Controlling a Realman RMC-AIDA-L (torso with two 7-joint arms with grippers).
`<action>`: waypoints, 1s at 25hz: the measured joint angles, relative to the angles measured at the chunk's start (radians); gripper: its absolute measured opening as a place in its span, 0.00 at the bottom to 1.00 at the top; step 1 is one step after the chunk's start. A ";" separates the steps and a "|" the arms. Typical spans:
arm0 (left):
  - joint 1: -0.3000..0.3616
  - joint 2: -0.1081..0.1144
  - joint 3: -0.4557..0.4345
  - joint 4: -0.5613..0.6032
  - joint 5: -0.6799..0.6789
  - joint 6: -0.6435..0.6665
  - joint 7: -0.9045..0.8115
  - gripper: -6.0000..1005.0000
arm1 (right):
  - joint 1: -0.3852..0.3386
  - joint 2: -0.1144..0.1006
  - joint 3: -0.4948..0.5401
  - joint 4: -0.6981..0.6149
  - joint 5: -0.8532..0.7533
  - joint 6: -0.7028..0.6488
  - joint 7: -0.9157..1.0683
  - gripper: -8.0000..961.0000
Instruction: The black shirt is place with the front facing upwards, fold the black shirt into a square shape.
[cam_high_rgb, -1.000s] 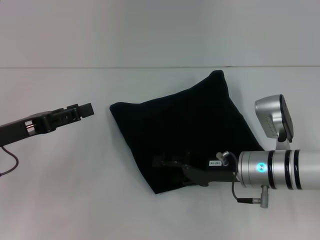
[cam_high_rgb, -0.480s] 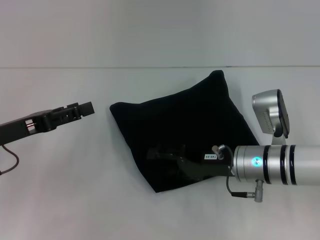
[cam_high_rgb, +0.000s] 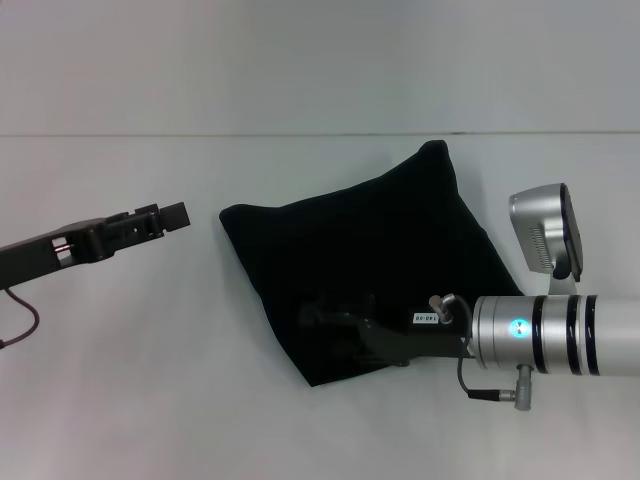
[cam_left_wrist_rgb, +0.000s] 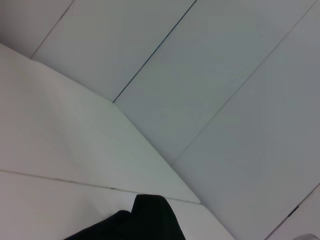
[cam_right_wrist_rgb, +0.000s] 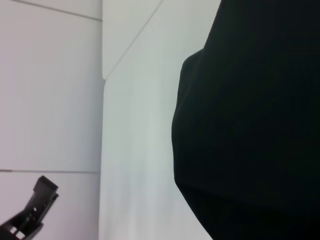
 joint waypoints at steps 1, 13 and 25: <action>0.000 0.000 0.000 0.000 0.000 -0.001 0.000 0.95 | 0.002 0.000 -0.004 0.000 -0.001 0.000 0.000 0.92; -0.001 -0.001 0.000 0.000 0.000 -0.002 0.010 0.95 | -0.001 -0.003 -0.025 -0.001 -0.002 0.009 0.004 0.60; -0.001 -0.002 0.000 0.000 0.000 -0.001 0.012 0.95 | -0.002 -0.004 -0.038 -0.006 0.008 -0.018 -0.001 0.10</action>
